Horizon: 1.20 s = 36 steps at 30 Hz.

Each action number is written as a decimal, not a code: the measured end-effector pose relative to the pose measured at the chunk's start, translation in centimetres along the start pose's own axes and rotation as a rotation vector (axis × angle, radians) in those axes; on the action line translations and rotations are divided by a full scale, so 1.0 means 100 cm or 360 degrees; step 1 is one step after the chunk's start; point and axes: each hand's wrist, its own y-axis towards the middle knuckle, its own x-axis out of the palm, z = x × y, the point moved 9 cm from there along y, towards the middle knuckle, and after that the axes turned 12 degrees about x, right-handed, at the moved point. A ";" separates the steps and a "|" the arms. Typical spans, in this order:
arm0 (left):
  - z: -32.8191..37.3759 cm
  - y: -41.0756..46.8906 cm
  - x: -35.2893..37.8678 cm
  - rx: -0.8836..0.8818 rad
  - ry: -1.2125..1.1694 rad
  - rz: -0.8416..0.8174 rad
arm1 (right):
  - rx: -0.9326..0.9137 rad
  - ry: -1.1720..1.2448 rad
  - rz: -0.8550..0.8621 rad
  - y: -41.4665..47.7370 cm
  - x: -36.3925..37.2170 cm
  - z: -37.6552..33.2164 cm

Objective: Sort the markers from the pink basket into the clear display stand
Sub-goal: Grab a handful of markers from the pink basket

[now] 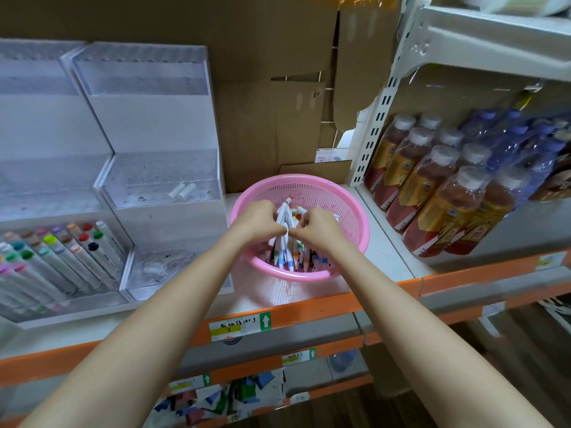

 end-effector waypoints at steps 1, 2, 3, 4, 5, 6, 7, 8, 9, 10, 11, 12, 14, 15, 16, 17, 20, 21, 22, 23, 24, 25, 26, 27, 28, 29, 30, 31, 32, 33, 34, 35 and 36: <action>-0.001 0.000 -0.003 -0.0002 -0.0027 0.0054 | 0.0003 0.0039 0.0006 0.001 0.000 0.000; -0.002 -0.001 -0.005 -0.0002 -0.0059 0.0105 | 0.0007 0.0081 0.0002 0.001 0.001 0.001; -0.003 -0.002 -0.007 0.0001 -0.0093 0.0156 | 0.0008 0.0134 -0.0004 0.001 0.001 0.001; -0.004 -0.002 -0.009 0.0007 -0.0123 0.0201 | 0.0015 0.0198 -0.0004 0.001 0.000 0.001; -0.006 -0.002 -0.009 0.0011 -0.0158 0.0234 | 0.0018 0.0261 -0.0002 0.001 -0.002 0.000; -0.006 -0.003 -0.009 0.0020 -0.0201 0.0255 | 0.0021 0.0316 -0.0004 0.000 -0.004 0.000; -0.006 -0.003 -0.010 0.0031 -0.0243 0.0274 | 0.0029 0.0372 -0.0022 0.000 -0.005 0.001; -0.006 -0.003 -0.012 0.0050 -0.0275 0.0307 | 0.0044 0.0444 -0.0057 -0.001 -0.007 0.001; -0.005 -0.003 -0.015 0.0068 -0.0293 0.0359 | 0.0072 0.0536 -0.0101 -0.002 -0.007 0.003; -0.004 -0.004 -0.018 0.0087 -0.0300 0.0418 | 0.0105 0.0646 -0.0147 -0.003 -0.008 0.004; -0.002 -0.006 -0.022 0.0110 -0.0314 0.0474 | 0.0118 0.0745 -0.0180 -0.005 -0.008 0.005; 0.001 -0.008 -0.025 0.0149 -0.0345 0.0520 | 0.0109 0.0817 -0.0193 -0.006 -0.010 0.005; 0.009 -0.014 -0.030 0.0246 -0.0447 0.0587 | 0.0045 0.0879 -0.0210 -0.008 -0.012 0.004; 0.010 -0.018 -0.032 0.0279 -0.0524 0.0626 | -0.0002 0.0886 -0.0214 -0.011 -0.013 0.003; 0.010 -0.022 -0.035 0.0297 -0.0613 0.0669 | -0.0053 0.0887 -0.0210 -0.014 -0.015 0.001; 0.008 -0.025 -0.037 0.0303 -0.0690 0.0712 | -0.0102 0.0881 -0.0195 -0.018 -0.018 -0.002; 0.013 -0.041 -0.048 0.0387 -0.0700 0.0807 | -0.0253 0.0838 -0.0080 -0.033 -0.031 -0.013; 0.017 -0.047 -0.053 0.0442 -0.0671 0.0846 | -0.0300 0.0824 -0.0039 -0.039 -0.035 -0.018; 0.022 -0.054 -0.059 0.0493 -0.0639 0.0897 | -0.0335 0.0813 -0.0004 -0.044 -0.038 -0.023; 0.026 -0.062 -0.066 0.0533 -0.0606 0.0961 | -0.0365 0.0801 0.0029 -0.050 -0.041 -0.029; 0.028 -0.071 -0.073 0.0555 -0.0578 0.1028 | -0.0396 0.0798 0.0058 -0.055 -0.044 -0.035; 0.029 -0.079 -0.080 0.0572 -0.0567 0.1084 | -0.0433 0.0803 0.0079 -0.061 -0.046 -0.042; 0.029 -0.087 -0.086 0.0585 -0.0564 0.1124 | -0.0476 0.0802 0.0099 -0.068 -0.047 -0.051; 0.028 -0.094 -0.090 0.0599 -0.0554 0.1153 | -0.0526 0.0788 0.0127 -0.075 -0.048 -0.060; 0.027 -0.102 -0.096 0.0614 -0.0535 0.1176 | -0.0575 0.0771 0.0161 -0.082 -0.048 -0.069; 0.025 -0.110 -0.100 0.0626 -0.0519 0.1196 | -0.0620 0.0758 0.0190 -0.089 -0.046 -0.078; 0.022 -0.118 -0.106 0.0636 -0.0511 0.1218 | -0.0660 0.0748 0.0211 -0.094 -0.044 -0.087; 0.018 -0.127 -0.111 0.0642 -0.0505 0.1242 | -0.0700 0.0737 0.0231 -0.099 -0.041 -0.096; 0.013 -0.135 -0.117 0.0645 -0.0495 0.1264 | -0.0740 0.0722 0.0248 -0.105 -0.038 -0.106; 0.007 -0.143 -0.123 0.0645 -0.0471 0.1282 | -0.0777 0.0706 0.0259 -0.110 -0.033 -0.115; 0.001 -0.151 -0.128 0.0642 -0.0429 0.1299 | -0.0812 0.0692 0.0259 -0.116 -0.028 -0.125; -0.005 -0.160 -0.134 0.0639 -0.0385 0.1315 | -0.0844 0.0678 0.0253 -0.122 -0.023 -0.135; -0.012 -0.169 -0.139 0.0634 -0.0350 0.1328 | -0.0870 0.0665 0.0244 -0.127 -0.017 -0.144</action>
